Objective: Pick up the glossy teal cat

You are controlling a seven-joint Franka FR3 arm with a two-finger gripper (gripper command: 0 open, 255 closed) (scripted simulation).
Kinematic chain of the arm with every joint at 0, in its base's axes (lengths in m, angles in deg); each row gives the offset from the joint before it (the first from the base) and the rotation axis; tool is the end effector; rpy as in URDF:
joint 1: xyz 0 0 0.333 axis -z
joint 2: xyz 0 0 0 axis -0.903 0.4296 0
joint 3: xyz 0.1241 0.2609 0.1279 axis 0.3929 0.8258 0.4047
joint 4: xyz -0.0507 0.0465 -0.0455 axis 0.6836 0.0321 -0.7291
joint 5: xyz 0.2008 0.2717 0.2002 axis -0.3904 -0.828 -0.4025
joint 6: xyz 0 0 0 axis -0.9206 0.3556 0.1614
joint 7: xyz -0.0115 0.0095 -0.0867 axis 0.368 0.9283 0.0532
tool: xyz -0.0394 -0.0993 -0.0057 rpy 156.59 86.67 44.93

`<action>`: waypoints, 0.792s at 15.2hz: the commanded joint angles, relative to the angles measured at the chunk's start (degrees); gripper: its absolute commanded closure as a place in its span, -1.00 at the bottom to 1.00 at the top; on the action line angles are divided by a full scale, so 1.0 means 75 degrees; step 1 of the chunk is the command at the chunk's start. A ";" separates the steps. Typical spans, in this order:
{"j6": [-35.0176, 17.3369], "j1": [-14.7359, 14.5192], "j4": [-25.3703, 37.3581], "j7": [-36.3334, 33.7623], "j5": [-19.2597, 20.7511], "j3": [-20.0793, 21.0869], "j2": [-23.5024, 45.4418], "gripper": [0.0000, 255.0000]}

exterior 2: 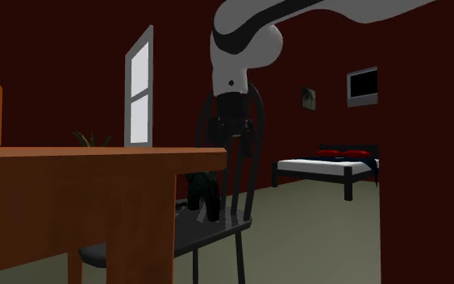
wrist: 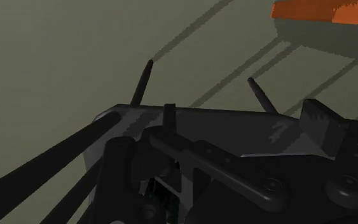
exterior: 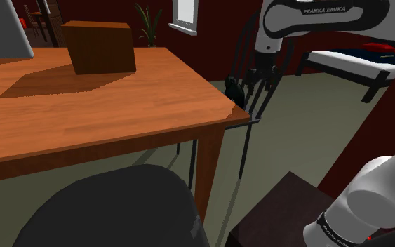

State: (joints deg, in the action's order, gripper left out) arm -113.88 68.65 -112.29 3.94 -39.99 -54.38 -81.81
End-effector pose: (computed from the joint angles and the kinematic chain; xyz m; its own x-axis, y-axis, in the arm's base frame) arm 0.4627 -0.0514 0.5830 0.9759 -0.2087 -0.0637 -0.2060 -0.9774 0.0465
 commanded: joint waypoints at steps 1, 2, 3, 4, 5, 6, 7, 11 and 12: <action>0.0008 0.0083 0.0565 -0.0182 0.0112 -0.0028 0.0622 -1.00; 0.0025 0.0115 0.0865 -0.0279 0.0161 -0.0039 0.0936 -1.00; 0.0053 0.0145 0.1177 -0.0374 0.0210 -0.0054 0.1252 -1.00; 0.0091 0.0173 0.1502 -0.0466 0.0258 -0.0072 0.1570 -1.00; 0.0141 0.0201 0.1841 -0.0554 0.0304 -0.0094 0.1891 -1.00; 0.0202 0.0229 0.2194 -0.0639 0.0348 -0.0118 0.2215 -1.00; 0.0274 0.0255 0.2564 -0.0720 0.0390 -0.0146 0.2543 -1.00; 0.0699 0.0365 0.4248 -0.0998 0.0524 -0.0287 0.3928 -1.00; 0.0845 0.0396 0.4737 -0.1054 0.0547 -0.0329 0.4302 -1.00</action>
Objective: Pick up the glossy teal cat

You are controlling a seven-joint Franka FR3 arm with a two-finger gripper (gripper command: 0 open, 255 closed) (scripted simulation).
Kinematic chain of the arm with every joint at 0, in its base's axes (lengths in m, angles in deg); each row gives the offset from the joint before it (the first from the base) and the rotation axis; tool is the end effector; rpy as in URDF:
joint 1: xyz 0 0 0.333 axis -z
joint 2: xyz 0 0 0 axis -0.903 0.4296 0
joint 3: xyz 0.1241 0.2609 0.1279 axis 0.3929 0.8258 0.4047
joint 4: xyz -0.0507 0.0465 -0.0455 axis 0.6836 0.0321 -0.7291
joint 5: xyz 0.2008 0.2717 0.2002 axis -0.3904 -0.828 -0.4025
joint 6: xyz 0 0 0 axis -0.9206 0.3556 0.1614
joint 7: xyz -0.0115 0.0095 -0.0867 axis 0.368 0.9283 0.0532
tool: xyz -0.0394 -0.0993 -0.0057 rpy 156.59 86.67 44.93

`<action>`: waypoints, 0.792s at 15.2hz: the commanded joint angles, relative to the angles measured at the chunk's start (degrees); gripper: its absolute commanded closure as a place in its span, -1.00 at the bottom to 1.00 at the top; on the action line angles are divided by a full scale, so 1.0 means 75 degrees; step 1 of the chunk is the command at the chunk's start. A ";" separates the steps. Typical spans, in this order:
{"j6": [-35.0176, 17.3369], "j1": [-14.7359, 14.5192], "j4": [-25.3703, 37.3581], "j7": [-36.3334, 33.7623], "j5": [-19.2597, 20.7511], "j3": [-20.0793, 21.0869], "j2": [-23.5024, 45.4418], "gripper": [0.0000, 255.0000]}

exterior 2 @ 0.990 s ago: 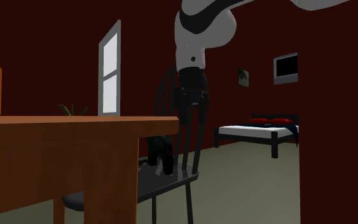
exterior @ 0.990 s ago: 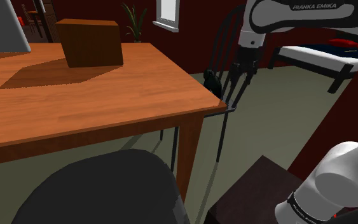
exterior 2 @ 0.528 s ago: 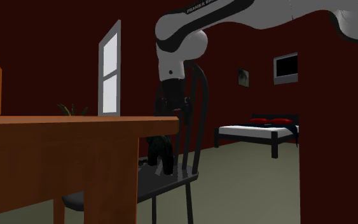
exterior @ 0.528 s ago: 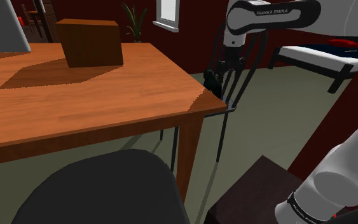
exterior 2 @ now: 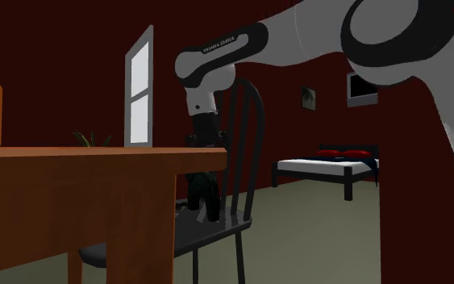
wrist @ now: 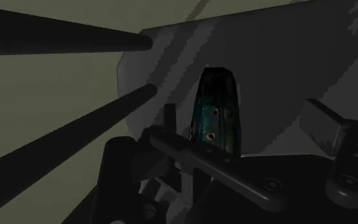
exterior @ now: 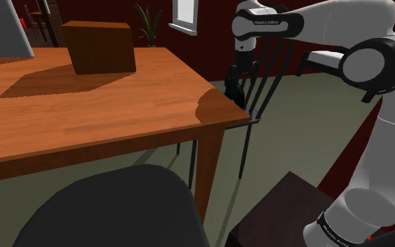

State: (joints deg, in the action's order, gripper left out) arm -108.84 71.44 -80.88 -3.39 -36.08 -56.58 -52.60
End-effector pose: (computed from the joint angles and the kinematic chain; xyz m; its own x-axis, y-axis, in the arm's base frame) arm 0.6061 -0.1215 0.5567 0.9049 -0.4176 -0.0824 -0.4025 -0.9025 0.1534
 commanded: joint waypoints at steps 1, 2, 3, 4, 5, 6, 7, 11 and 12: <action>0.0340 0.0059 0.1078 -0.0125 0.0045 -0.0079 0.0799 -1.00; 0.0533 0.0098 0.1656 -0.0168 0.0059 -0.0124 0.1215 -1.00; 0.0759 0.0144 0.2301 -0.0204 0.0068 -0.0172 0.1663 -1.00; 0.0801 0.0152 0.2417 -0.0209 0.0068 -0.0180 0.1742 -1.00; 0.0674 0.0149 0.2246 -0.0227 0.0070 -0.0178 0.1699 -1.00; 0.0548 0.0147 0.2078 -0.0245 0.0072 -0.0176 0.1658 -1.00; 0.0428 0.0145 0.1924 -0.0262 0.0073 -0.0175 0.1626 -1.00; -0.0100 0.0140 0.1278 -0.0336 0.0080 -0.0168 0.1512 -1.00; -0.0100 0.0140 0.1278 -0.0336 0.0080 -0.0168 0.1512 -1.00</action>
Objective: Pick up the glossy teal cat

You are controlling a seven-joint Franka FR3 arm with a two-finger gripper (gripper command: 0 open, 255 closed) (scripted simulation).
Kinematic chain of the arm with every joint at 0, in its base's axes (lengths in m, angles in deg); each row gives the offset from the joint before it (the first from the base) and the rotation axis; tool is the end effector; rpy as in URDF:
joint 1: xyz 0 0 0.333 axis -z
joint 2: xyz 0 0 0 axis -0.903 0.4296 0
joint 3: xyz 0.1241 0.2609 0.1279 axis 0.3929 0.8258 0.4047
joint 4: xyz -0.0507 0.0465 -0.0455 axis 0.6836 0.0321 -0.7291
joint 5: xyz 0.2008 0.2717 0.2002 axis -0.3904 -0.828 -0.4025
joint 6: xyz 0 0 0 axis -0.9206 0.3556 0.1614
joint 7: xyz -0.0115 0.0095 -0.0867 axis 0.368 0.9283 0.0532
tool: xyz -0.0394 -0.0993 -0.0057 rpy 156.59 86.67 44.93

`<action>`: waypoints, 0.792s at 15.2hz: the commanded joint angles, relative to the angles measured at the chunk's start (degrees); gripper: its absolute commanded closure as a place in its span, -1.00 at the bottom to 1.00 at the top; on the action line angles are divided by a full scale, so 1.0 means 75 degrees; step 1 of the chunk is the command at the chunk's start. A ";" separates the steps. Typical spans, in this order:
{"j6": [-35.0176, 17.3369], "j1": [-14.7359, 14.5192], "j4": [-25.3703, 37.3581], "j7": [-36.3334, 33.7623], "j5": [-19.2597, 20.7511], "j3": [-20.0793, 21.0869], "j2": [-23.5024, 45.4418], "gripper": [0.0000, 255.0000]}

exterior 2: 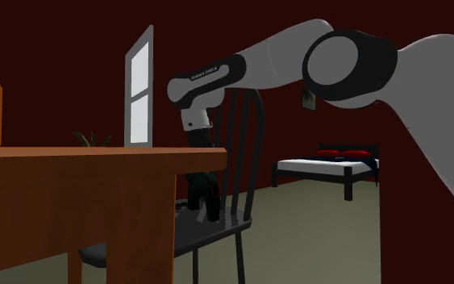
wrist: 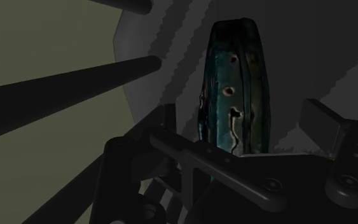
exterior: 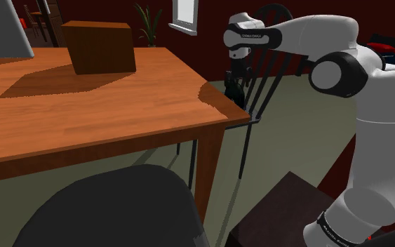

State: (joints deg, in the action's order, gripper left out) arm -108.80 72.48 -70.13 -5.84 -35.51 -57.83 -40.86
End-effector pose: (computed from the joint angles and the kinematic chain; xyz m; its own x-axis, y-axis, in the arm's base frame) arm 0.6549 -0.1513 0.5123 0.8694 -0.4871 -0.0829 -0.4658 -0.8639 0.1913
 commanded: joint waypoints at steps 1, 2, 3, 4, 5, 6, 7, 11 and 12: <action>-0.0106 0.0003 -0.0157 -0.0009 0.0004 -0.0002 -0.0055 -1.00; -0.0111 0.0002 -0.0168 -0.0010 0.0004 -0.0001 -0.0061 1.00; -0.0118 0.0003 -0.0171 -0.0010 0.0004 -0.0002 -0.0057 1.00; -0.0115 0.0000 -0.0169 -0.0014 0.0004 0.0000 -0.0057 1.00; -0.0115 0.0001 -0.0169 -0.0012 0.0004 -0.0001 -0.0058 1.00; -0.0111 0.0002 -0.0162 -0.0011 0.0004 -0.0001 -0.0054 1.00; -0.0116 0.0003 -0.0170 -0.0010 0.0004 -0.0002 -0.0058 1.00; -0.0105 0.0003 -0.0155 -0.0009 0.0004 -0.0002 -0.0053 1.00; 0.0006 0.0003 -0.0025 0.0006 0.0002 -0.0003 -0.0036 1.00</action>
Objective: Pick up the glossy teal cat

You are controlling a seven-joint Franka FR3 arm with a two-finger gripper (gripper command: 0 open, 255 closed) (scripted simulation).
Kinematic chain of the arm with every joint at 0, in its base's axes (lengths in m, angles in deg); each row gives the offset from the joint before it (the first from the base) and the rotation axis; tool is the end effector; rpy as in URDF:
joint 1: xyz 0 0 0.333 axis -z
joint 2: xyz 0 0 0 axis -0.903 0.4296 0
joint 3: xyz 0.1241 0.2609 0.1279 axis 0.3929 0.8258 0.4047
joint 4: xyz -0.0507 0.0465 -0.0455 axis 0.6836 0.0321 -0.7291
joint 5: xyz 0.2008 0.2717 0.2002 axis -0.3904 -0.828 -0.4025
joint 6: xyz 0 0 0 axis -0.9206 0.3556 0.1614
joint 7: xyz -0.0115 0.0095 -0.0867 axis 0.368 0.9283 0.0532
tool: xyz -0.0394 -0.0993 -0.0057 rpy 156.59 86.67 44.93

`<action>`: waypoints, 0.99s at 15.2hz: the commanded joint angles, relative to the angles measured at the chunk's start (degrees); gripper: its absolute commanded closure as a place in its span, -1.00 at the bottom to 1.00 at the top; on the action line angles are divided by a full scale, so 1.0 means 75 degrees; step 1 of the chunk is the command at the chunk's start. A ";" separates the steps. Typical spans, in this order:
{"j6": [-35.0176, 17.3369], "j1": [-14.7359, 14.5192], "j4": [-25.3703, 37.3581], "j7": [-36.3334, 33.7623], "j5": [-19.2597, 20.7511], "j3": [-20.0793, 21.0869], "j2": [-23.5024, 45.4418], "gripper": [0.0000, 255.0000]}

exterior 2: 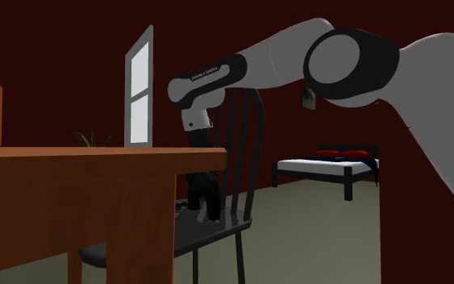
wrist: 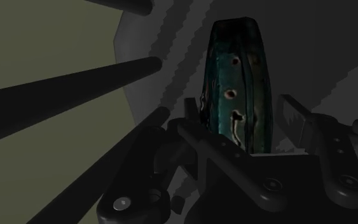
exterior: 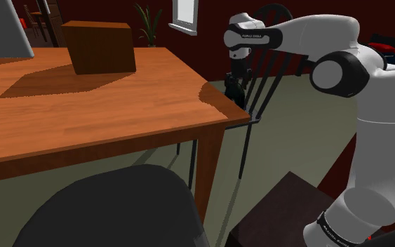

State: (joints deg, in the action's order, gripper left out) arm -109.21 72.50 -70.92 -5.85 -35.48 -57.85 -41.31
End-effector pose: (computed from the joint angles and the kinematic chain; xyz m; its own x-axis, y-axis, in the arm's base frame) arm 0.6532 -0.1517 0.5117 0.8694 -0.4873 -0.0818 -0.4662 -0.8638 0.1910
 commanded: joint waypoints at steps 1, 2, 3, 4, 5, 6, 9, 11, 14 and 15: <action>0.0174 0.0001 0.0219 0.0024 -0.0003 -0.0002 0.0048 1.00; 0.0290 0.0003 0.0361 0.0040 -0.0005 -0.0003 0.0073 1.00; 0.0408 0.0004 0.0509 0.0056 -0.0006 -0.0005 0.0102 1.00; 0.0528 0.0005 0.0663 0.0073 -0.0008 -0.0006 0.0134 1.00; 0.0650 0.0007 0.0823 0.0091 -0.0009 -0.0008 0.0171 1.00; 0.0776 0.0009 0.0990 0.0109 -0.0011 -0.0010 0.0211 1.00; 0.1173 0.0018 0.1542 0.0167 -0.0017 -0.0016 0.0363 1.00; 0.1460 0.0026 0.1964 0.0209 -0.0022 -0.0021 0.0495 1.00; 0.1942 0.0043 0.2719 0.0281 -0.0031 -0.0031 0.0763 1.00; 0.1969 0.0045 0.2762 0.0285 -0.0032 -0.0031 0.0779 1.00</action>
State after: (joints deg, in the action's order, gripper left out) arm -95.16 72.79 -51.38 -3.85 -35.71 -58.07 -35.85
